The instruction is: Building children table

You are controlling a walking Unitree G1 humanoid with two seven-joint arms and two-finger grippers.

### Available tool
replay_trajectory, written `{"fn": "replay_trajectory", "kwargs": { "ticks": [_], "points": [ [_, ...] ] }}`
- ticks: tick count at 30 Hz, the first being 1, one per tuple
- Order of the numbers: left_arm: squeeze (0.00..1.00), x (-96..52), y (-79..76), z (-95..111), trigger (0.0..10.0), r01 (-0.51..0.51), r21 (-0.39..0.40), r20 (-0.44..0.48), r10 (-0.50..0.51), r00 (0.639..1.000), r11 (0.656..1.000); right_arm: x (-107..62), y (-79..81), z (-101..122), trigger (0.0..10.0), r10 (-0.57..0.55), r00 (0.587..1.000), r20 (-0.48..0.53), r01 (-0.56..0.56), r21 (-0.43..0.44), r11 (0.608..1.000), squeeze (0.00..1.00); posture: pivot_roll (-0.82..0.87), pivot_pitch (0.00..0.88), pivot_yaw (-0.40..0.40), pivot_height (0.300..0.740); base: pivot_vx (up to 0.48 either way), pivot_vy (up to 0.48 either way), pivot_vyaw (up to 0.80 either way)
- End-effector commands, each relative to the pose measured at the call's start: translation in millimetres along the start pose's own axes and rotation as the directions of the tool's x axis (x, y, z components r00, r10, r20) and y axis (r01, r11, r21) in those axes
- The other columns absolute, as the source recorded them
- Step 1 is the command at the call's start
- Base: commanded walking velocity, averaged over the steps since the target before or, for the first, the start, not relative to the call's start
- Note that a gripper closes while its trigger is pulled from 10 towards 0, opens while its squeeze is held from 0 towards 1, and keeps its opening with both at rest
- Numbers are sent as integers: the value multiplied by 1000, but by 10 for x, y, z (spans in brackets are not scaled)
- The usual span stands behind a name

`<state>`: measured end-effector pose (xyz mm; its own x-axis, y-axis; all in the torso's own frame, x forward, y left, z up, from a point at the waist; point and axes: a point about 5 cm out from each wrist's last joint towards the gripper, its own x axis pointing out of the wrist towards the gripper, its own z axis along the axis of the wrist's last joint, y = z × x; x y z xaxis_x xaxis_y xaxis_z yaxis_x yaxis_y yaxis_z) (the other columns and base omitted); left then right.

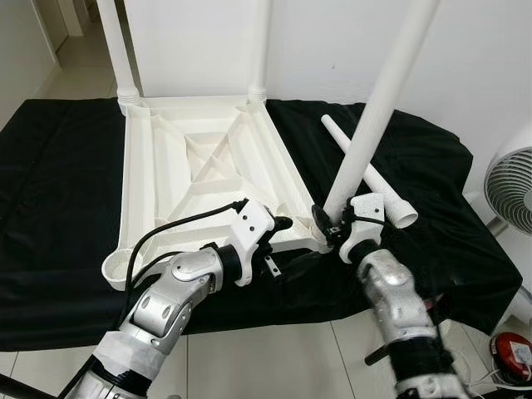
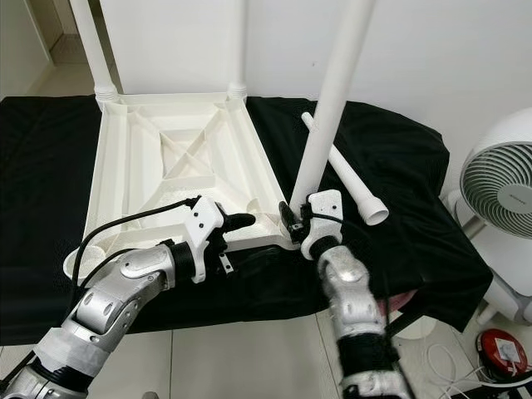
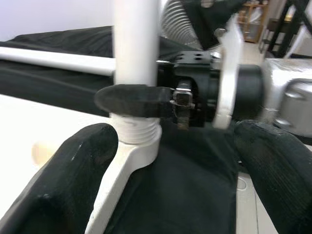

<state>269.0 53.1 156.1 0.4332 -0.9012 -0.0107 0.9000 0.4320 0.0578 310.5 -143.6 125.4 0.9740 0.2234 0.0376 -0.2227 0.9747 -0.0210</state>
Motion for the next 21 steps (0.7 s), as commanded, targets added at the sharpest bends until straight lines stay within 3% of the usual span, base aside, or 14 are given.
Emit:
{"fn": "replay_trajectory", "kwargs": {
  "ticks": [1, 4, 10, 11, 12, 21],
  "points": [
    [0, 4, -50, 25, 10000, 66, -1, 10, -66, 998, 998, -72, -29, -182, 10000, -50, 995, -91, 51, 5, 999, 0, -97, 0, -71, 740, 0, 0, 0],
    [0, -20, 9, 24, 10000, 38, 10, 8, -38, 999, 999, -88, 173, -121, 10000, -127, 990, -60, 128, 23, 991, 0, -90, 0, -82, 740, 0, 0, 0],
    [0, -16, 36, 20, 10000, 28, 17, 6, -28, 1000, 999, -69, 262, -80, 10000, -154, 987, -52, 156, 33, 987, 0, -99, 0, -69, 740, 0, 0, 0],
    [0, -5, 46, 24, 10000, 30, 27, 4, -30, 1000, 999, -58, 287, -51, 10000, -166, 985, -46, 168, 38, 985, 39, -98, 0, -60, 740, 0, 0, 0],
    [0, 2, 57, 17, 10000, 30, 38, -1, -30, 1000, 999, -46, 291, -34, 10000, -161, 986, -35, 162, 42, 986, 1000, -101, 0, -55, 740, 0, 0, 0],
    [0, 2, 116, 13, 10000, -7, 65, -3, 8, 1000, 998, -4, 170, 25, 10000, -104, 995, -6, 105, 7, 994, 1000, -100, 0, -45, 740, 0, 0, 0]
  ]
}}
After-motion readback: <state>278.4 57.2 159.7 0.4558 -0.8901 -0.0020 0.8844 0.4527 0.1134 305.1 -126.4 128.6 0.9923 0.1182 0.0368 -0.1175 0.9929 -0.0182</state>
